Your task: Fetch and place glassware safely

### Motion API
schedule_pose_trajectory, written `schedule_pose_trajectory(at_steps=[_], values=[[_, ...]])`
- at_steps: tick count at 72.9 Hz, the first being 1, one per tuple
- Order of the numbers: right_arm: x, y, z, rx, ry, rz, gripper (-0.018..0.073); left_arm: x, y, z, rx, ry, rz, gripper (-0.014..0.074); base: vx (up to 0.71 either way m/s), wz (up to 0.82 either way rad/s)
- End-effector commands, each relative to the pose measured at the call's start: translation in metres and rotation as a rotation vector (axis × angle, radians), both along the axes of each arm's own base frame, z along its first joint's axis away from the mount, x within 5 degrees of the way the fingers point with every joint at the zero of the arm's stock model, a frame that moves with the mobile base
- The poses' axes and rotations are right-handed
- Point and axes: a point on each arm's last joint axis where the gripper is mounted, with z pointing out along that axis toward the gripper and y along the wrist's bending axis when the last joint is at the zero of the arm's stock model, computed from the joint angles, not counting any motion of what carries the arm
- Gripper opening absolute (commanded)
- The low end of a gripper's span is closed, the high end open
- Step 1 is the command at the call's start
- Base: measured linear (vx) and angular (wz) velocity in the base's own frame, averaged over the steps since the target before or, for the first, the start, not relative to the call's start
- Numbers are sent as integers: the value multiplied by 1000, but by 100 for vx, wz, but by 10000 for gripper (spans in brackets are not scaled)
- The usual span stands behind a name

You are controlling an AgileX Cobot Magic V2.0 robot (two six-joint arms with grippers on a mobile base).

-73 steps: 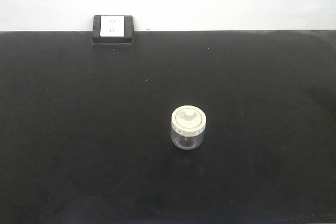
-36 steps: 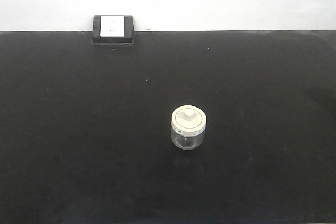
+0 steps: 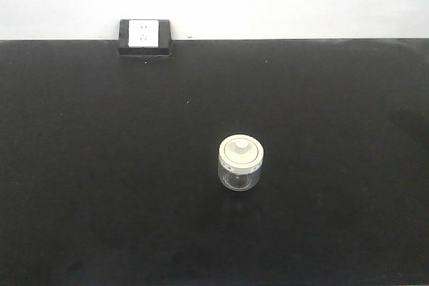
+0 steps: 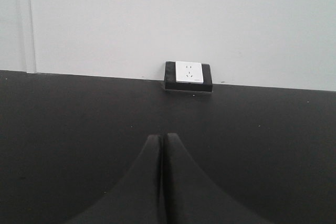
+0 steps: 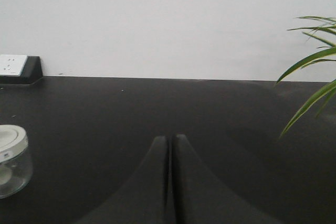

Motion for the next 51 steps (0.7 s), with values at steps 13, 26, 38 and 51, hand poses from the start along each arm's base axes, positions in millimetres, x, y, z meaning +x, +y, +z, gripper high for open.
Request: schedule_pose_trajectory(at_steps=[13,26,38,51], values=[[1,7,-5,49,-160,127,-8,0,0,-3,-4,-61,-5,-7,0,0],[1,5,-6,69,-142,100,-8,0,0,-3,-4,-58,-5,-7,0,0],[1,5,-6,57,-142,100,-8,0,0,-3,-4,-56,-5,-7,0,0],[1,6,-6,50,-141,100,-8,0,0,-3,-4,-56,-5,-7,0,0]])
